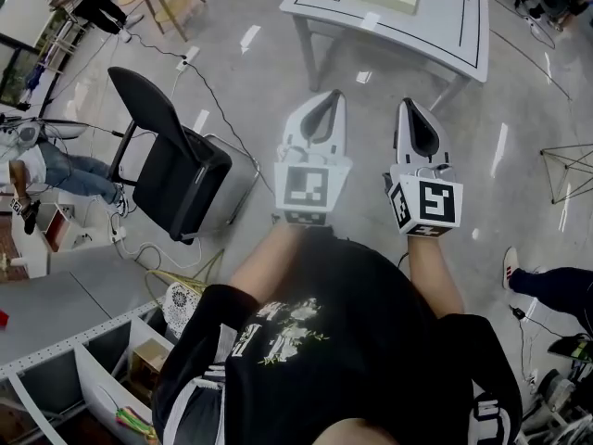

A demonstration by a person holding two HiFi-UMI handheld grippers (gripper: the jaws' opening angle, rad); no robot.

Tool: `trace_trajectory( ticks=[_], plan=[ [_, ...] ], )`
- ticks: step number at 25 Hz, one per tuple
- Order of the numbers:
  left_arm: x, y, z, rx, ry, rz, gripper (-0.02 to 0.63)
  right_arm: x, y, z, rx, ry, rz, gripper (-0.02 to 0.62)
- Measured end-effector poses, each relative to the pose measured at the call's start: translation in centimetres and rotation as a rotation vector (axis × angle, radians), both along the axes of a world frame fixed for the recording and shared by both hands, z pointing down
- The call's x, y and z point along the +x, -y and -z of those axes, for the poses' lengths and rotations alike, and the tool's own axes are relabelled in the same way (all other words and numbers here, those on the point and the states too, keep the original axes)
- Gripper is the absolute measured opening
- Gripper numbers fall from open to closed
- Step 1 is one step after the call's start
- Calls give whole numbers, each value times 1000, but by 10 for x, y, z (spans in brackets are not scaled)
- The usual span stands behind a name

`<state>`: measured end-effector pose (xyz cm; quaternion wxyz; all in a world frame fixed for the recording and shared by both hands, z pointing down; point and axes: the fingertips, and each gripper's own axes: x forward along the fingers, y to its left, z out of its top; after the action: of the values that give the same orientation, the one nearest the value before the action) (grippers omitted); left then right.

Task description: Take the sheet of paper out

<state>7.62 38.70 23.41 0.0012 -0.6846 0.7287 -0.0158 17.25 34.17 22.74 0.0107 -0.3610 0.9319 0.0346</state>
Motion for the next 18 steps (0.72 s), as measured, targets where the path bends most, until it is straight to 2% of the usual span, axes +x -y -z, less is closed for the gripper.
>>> trace_trajectory(
  ticks=[8, 18],
  plan=[
    [-47, 30, -3, -3, -7, 3, -6, -50, 29, -1, 8, -7, -6, -2],
    [-95, 53, -8, -12, -23, -50, -6, -93, 49, -11, -9, -28, -57, -1]
  ],
)
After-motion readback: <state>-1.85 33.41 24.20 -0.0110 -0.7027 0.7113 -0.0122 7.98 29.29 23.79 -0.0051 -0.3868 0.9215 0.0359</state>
